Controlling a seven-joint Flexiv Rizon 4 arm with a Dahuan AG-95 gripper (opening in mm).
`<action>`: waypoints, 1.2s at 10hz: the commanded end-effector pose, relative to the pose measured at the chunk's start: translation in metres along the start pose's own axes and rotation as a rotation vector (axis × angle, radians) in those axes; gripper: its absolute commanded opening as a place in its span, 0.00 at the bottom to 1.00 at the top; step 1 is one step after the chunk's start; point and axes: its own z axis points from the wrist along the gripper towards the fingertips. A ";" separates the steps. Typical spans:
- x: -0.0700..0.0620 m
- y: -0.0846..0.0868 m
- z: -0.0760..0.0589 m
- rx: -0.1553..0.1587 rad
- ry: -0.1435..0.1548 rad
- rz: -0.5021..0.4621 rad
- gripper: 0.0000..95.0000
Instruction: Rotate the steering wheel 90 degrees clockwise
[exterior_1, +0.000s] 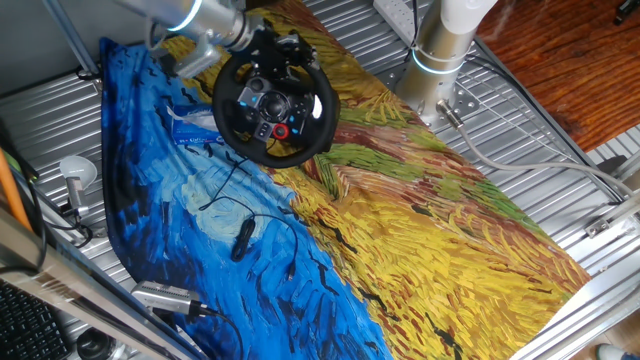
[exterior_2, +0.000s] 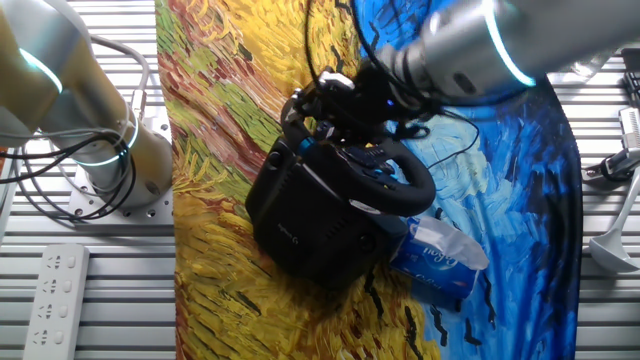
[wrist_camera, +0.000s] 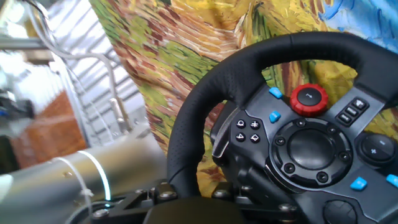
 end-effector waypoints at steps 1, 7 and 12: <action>0.000 -0.002 0.002 0.007 -0.010 0.018 0.20; 0.000 -0.002 0.002 -0.014 -0.020 0.054 0.20; -0.001 -0.002 0.002 0.008 -0.071 0.100 0.20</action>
